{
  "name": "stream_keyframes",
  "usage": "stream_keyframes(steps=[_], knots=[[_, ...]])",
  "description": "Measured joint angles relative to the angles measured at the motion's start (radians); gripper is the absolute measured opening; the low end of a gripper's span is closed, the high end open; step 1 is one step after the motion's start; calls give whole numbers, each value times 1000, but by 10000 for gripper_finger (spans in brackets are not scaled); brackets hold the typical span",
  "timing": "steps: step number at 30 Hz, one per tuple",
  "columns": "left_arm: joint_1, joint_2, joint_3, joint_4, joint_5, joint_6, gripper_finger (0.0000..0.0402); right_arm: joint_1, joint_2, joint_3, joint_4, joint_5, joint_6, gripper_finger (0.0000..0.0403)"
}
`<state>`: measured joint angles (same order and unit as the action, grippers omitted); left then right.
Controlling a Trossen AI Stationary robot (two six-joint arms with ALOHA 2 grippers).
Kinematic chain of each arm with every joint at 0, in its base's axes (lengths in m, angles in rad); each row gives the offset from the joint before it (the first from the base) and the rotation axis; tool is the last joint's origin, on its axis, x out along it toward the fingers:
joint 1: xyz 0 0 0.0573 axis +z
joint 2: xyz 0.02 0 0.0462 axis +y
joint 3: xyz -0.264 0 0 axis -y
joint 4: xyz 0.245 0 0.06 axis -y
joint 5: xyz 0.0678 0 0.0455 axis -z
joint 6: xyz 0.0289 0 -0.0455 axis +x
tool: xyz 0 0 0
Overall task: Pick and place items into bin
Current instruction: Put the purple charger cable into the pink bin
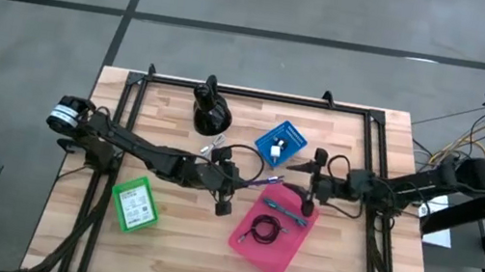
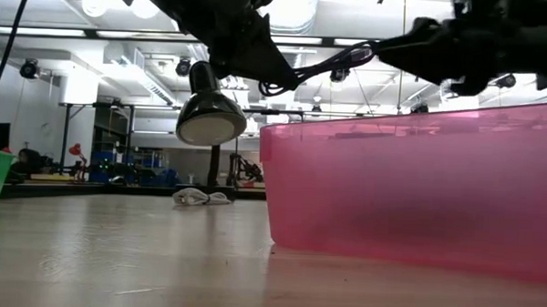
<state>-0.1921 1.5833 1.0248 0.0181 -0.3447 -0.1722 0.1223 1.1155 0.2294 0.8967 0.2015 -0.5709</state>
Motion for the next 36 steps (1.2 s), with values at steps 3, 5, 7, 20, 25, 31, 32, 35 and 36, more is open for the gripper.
stream_keyframes(steps=[3,5,7,20,25,31,32,35,36], knots=[[0,0,-1,-2,0,0,7,-19,43,33,-2,-19,24,212],[0,0,-2,-7,0,0,7,-23,64,48,0,-56,37,212],[0,0,-3,-11,0,0,7,-24,83,60,0,-89,36,212],[0,0,-5,-6,-2,0,7,-24,96,73,-25,-106,30,188],[0,0,-9,-3,0,0,7,-24,96,77,-25,-106,41,151],[0,0,-17,0,4,-2,7,-25,97,85,-26,-105,44,92],[0,0,-17,0,4,-2,7,-25,97,85,-28,-105,44,82],[0,0,-17,1,3,-2,7,-25,97,85,-34,-105,40,52],[0,0,-17,1,3,-2,7,-25,97,85,-38,-105,40,43]])
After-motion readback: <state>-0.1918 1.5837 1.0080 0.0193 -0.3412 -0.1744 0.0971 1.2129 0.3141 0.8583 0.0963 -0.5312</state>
